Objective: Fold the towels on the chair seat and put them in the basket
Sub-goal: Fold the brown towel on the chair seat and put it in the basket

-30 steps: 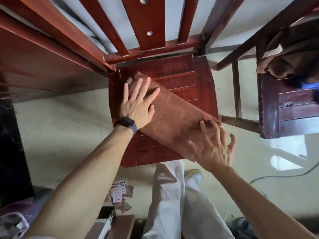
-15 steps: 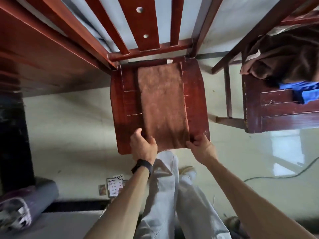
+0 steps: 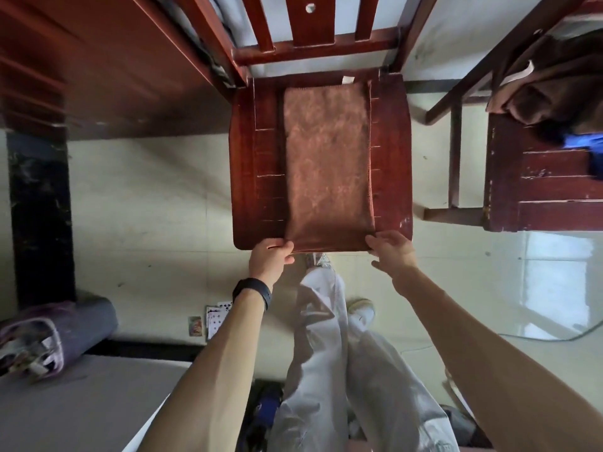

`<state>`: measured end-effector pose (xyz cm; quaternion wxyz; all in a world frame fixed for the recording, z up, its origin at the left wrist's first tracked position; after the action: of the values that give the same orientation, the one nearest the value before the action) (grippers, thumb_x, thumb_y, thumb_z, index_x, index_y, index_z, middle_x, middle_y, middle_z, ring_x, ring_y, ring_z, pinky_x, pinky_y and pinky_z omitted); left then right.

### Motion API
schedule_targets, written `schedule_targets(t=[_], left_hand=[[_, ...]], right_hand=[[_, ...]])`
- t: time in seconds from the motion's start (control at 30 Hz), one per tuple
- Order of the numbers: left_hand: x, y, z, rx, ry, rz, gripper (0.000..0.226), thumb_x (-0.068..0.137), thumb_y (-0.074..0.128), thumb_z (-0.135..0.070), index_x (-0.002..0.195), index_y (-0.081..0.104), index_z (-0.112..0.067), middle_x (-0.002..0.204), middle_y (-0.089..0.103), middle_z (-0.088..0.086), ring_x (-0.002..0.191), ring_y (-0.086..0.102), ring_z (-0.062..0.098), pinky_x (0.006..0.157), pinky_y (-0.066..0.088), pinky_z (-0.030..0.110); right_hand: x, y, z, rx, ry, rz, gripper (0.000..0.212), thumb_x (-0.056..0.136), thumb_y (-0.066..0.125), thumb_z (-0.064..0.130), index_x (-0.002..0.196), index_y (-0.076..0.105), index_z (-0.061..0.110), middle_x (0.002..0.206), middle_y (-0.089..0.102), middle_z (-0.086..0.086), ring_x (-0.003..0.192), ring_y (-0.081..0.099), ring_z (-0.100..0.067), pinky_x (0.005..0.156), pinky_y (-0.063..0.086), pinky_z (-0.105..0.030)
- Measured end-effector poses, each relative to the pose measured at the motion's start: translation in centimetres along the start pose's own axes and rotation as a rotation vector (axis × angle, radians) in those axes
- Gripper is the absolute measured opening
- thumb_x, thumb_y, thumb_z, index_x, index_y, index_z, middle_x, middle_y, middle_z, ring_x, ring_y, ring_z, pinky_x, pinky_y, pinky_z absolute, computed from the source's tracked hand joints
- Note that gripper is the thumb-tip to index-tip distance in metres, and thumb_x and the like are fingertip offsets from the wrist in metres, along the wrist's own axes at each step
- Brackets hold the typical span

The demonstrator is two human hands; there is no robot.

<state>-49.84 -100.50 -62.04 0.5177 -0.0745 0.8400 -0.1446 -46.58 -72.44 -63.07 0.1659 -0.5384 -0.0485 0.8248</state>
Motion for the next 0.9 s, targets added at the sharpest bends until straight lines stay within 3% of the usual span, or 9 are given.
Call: schedule_targets(t=[0.13,0.27,0.33,0.4,0.5,0.6,0.7,0.83,0.9], left_hand=[[-2.0,-0.7,0.6,0.037,-0.032,-0.064,0.018,0.085,0.069,-0.016,0.09,0.053,-0.023,0.084,0.068,0.002,0.06,0.065,0.017,0.06,0.043,0.028],[-5.8,-1.4,0.6,0.045,0.068,-0.078,0.02,0.083,0.064,-0.014,0.086,0.051,-0.028,0.082,0.07,0.001,0.058,0.068,0.018,0.06,0.043,0.027],[-7.7,-2.0,0.7,0.073,0.108,-0.046,0.015,0.087,0.063,-0.014,0.088,0.056,-0.027,0.081,0.069,0.003,0.061,0.068,0.018,0.054,0.043,0.023],[-8.9,-2.5,1.2,0.083,0.086,0.02,0.011,0.09,0.062,-0.013,0.09,0.062,-0.024,0.084,0.068,0.006,0.063,0.066,0.019,0.049,0.043,0.019],[-10.1,-3.5,1.4,0.097,-0.009,0.127,0.015,0.092,0.062,-0.017,0.094,0.071,-0.028,0.09,0.07,-0.001,0.059,0.063,0.015,0.058,0.043,0.025],[-10.5,-4.5,-1.0,0.143,0.022,0.262,0.024,0.086,0.07,-0.015,0.107,0.072,-0.025,0.082,0.069,-0.006,0.067,0.062,0.012,0.06,0.04,0.021],[-10.2,-5.2,-5.4,0.433,0.262,0.312,0.028,0.08,0.078,-0.019,0.107,0.073,-0.024,0.085,0.073,-0.008,0.076,0.066,0.001,0.07,0.048,0.015],[-7.8,-5.5,-11.4,0.69,0.485,0.18,0.02,0.083,0.074,-0.039,0.098,0.075,-0.025,0.087,0.07,-0.008,0.08,0.063,0.007,0.073,0.045,0.019],[-5.9,-4.5,-14.0,0.684,0.503,0.189,0.019,0.087,0.069,-0.04,0.093,0.074,-0.022,0.085,0.067,-0.005,0.079,0.062,0.009,0.068,0.044,0.018]], right_hand=[[-2.6,0.4,-1.1,0.044,0.063,0.017,0.016,0.091,0.07,0.016,0.089,0.054,0.02,0.082,0.067,-0.001,0.07,0.071,-0.017,0.077,0.057,-0.038],[-6.3,-0.7,-2.1,-0.094,0.017,-0.039,0.021,0.088,0.069,0.025,0.094,0.05,0.019,0.068,0.072,-0.003,0.058,0.068,-0.011,0.071,0.055,-0.039],[-8.4,-1.0,-2.0,-0.193,-0.072,-0.037,0.014,0.092,0.062,0.025,0.096,0.05,0.021,0.071,0.074,-0.001,0.05,0.066,-0.004,0.062,0.049,-0.03],[-10.6,-1.1,-1.6,-0.257,-0.186,-0.025,0.007,0.096,0.056,0.022,0.095,0.053,0.028,0.077,0.074,0.003,0.055,0.069,-0.004,0.056,0.045,-0.021],[-12.7,-1.4,-1.1,-0.282,-0.222,0.024,0.018,0.097,0.056,0.016,0.094,0.064,0.031,0.087,0.074,0.001,0.061,0.071,-0.005,0.048,0.043,-0.011],[-13.7,-1.7,0.6,-0.378,-0.226,0.076,0.029,0.084,0.067,0.007,0.101,0.067,0.03,0.088,0.074,0.003,0.062,0.067,0.002,0.053,0.042,-0.005],[-13.6,-2.0,3.8,-0.475,-0.35,0.063,0.031,0.08,0.074,0.007,0.102,0.071,0.029,0.076,0.07,0.011,0.067,0.062,0.012,0.061,0.042,-0.002],[-11.2,-2.3,8.9,-0.532,-0.555,-0.044,0.012,0.083,0.078,0.024,0.095,0.077,0.022,0.084,0.063,0.002,0.072,0.062,-0.013,0.073,0.047,-0.025],[-8.8,-2.1,11.0,-0.524,-0.536,-0.057,0.014,0.087,0.073,0.029,0.096,0.076,0.018,0.093,0.061,0.001,0.079,0.062,-0.014,0.077,0.042,-0.021]])
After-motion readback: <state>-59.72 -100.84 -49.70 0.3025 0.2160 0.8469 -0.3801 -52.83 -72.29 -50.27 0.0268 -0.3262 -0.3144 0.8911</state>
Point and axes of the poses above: each hand's wrist, its own x-axis towards the middle knuckle, its own y-axis out of the palm, z = x × y, the point moved 7 cm from there along x, towards the middle knuckle
